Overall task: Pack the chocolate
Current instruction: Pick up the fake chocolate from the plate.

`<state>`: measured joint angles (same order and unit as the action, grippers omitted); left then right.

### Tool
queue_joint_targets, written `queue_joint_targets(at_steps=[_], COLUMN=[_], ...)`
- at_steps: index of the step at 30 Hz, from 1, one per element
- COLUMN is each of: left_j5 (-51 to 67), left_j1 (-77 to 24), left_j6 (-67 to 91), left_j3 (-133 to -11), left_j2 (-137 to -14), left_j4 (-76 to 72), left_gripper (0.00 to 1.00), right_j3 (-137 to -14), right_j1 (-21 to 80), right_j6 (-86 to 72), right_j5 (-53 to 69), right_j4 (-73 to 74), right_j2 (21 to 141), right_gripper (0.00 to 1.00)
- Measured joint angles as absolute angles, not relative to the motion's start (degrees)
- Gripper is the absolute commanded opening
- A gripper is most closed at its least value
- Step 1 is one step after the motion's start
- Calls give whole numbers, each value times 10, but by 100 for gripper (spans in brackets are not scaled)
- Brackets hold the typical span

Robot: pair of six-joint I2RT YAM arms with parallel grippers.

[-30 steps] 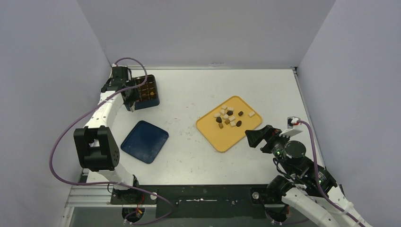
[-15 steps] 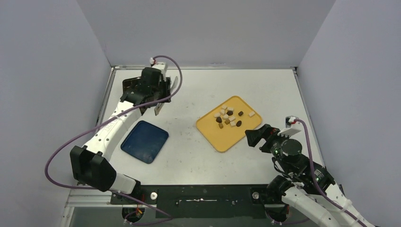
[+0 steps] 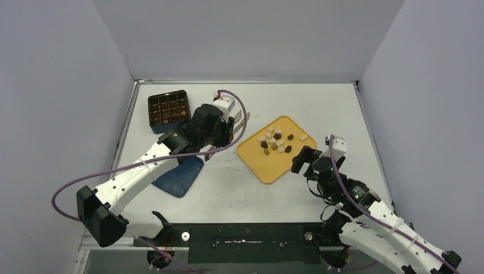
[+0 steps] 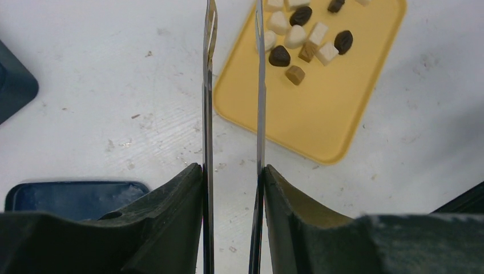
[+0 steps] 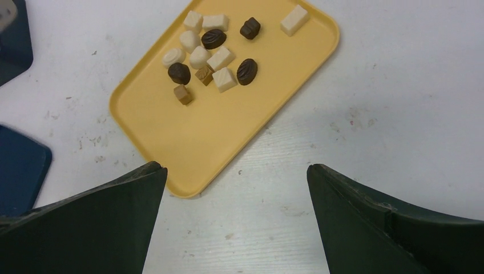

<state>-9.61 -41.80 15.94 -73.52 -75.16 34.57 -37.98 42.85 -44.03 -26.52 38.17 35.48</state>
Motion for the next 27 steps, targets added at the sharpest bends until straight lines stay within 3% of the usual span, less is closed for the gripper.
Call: queue_joint_targets(at_steps=[12, 27], left_j5=[-103, -100], left_j1=[-514, -538], left_j6=[170, 180], left_j3=[-667, -655], left_j2=[-791, -869], left_j4=[300, 229], left_gripper=[38, 40], right_j3=[-374, -374], right_j1=[429, 429], right_j6=[-442, -442], right_j5=[-298, -297], right_j4=[382, 382], right_j2=[332, 307], right_gripper=[100, 100])
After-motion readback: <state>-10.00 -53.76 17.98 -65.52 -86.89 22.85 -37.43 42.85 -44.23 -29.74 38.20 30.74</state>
